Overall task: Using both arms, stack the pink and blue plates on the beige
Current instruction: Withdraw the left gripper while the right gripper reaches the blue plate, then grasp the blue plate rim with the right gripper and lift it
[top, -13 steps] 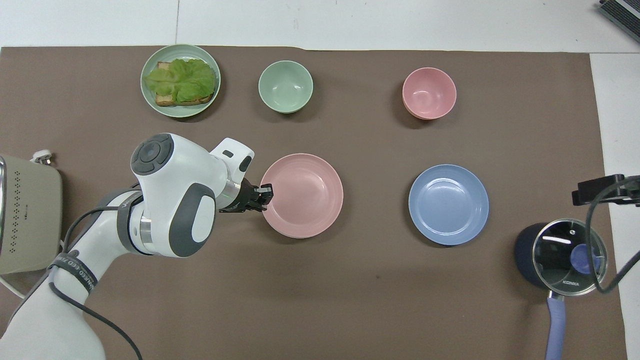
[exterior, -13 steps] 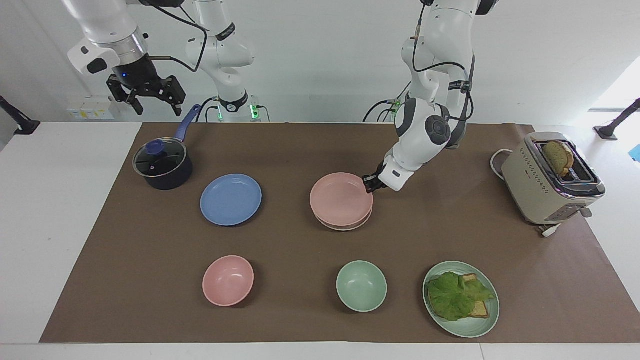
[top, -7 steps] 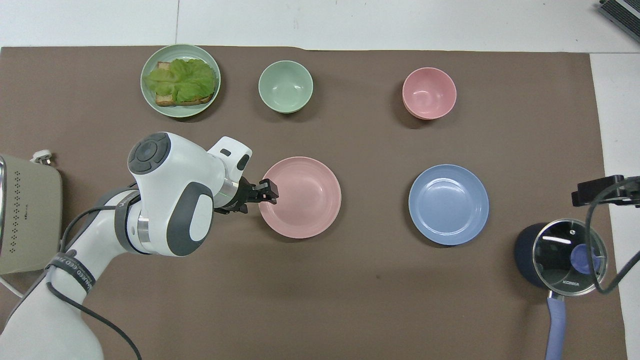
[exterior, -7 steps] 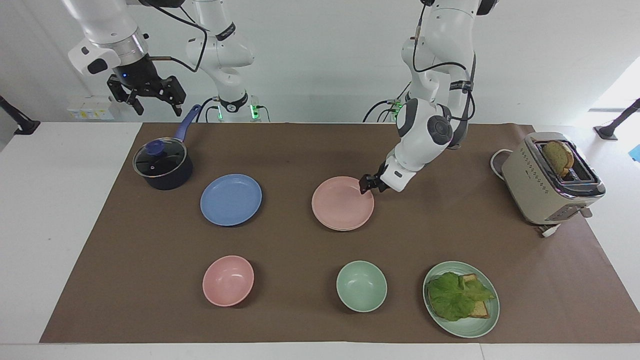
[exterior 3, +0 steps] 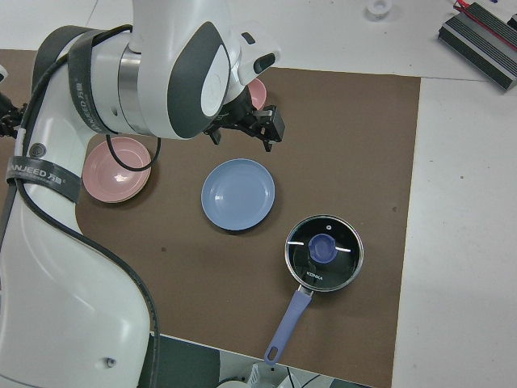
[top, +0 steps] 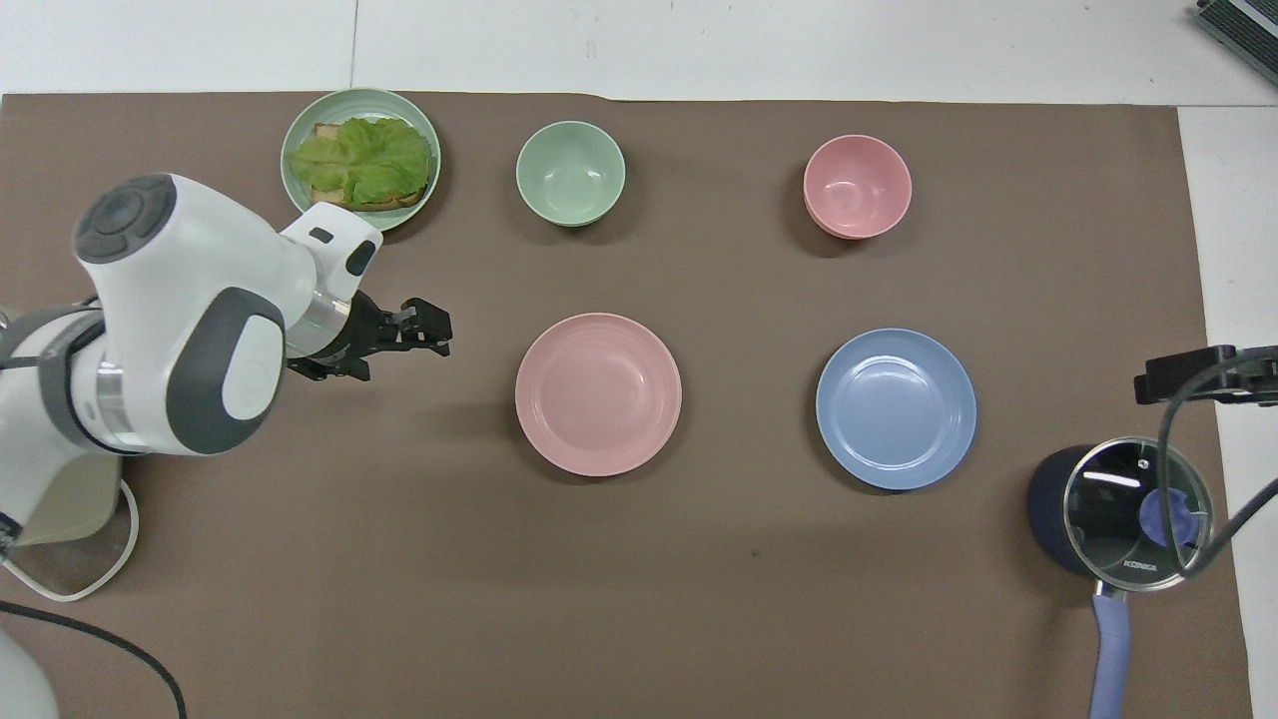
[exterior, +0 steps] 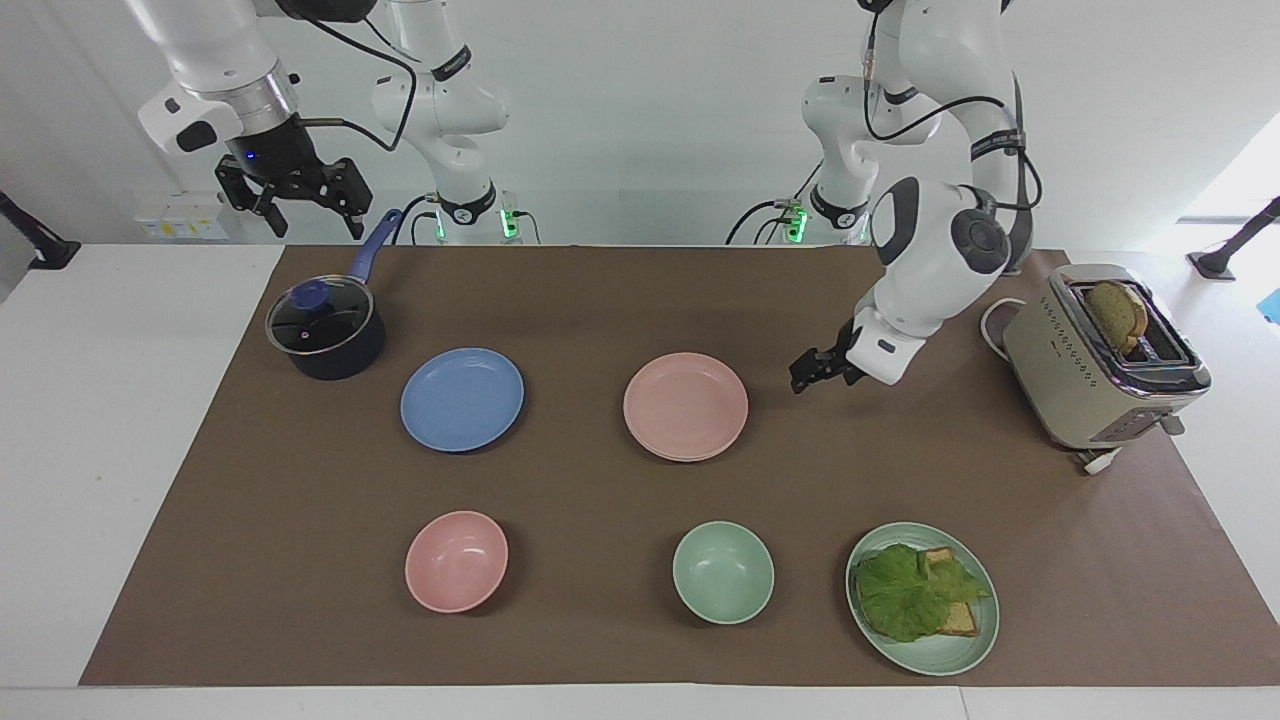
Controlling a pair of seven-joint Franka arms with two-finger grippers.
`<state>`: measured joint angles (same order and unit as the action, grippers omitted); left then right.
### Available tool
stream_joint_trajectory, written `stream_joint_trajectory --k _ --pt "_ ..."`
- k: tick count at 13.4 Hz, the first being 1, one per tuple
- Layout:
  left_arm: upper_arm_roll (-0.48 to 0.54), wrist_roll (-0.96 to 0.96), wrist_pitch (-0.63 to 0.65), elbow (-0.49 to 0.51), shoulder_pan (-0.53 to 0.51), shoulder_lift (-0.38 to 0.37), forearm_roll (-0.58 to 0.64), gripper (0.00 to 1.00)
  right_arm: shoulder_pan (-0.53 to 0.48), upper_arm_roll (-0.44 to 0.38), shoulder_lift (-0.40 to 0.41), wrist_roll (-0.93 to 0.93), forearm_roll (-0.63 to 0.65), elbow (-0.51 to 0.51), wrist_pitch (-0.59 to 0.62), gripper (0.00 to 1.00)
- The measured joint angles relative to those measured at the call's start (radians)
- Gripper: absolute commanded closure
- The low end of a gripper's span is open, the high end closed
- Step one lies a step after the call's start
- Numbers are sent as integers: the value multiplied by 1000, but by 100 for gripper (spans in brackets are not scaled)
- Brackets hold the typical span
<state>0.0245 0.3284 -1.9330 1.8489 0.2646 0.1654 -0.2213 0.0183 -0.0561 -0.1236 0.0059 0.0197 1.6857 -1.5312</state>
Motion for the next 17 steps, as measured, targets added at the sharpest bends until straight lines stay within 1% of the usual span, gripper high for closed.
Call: stream_joint_trajectory --k 3,5,7,10,12,15,17 --pt "3 -87 147 -106 -84 -23 75 0 4 6 7 0 0 124 -122 0" --pt "4 -174 190 -153 -136 -47 130 0 7 9 28 -22 -1 210 -212 0" --pt "5 -231 222 -182 -169 -72 166 0 6 9 70 -81 -24 290 -307 0" --pt "4 -260 289 -263 -180 -85 198 0 5 8 130 -151 -41 420 -499 0" --pt "5 -260 330 -313 -181 -96 200 0 1 6 158 -176 -52 478 -584 0" --pt "9 -260 355 -326 -181 -143 201 0 -7 4 183 -190 -55 544 -658 0" --pt "9 -260 360 -326 -181 -153 201 0 -20 4 208 -207 -56 568 -689 0"
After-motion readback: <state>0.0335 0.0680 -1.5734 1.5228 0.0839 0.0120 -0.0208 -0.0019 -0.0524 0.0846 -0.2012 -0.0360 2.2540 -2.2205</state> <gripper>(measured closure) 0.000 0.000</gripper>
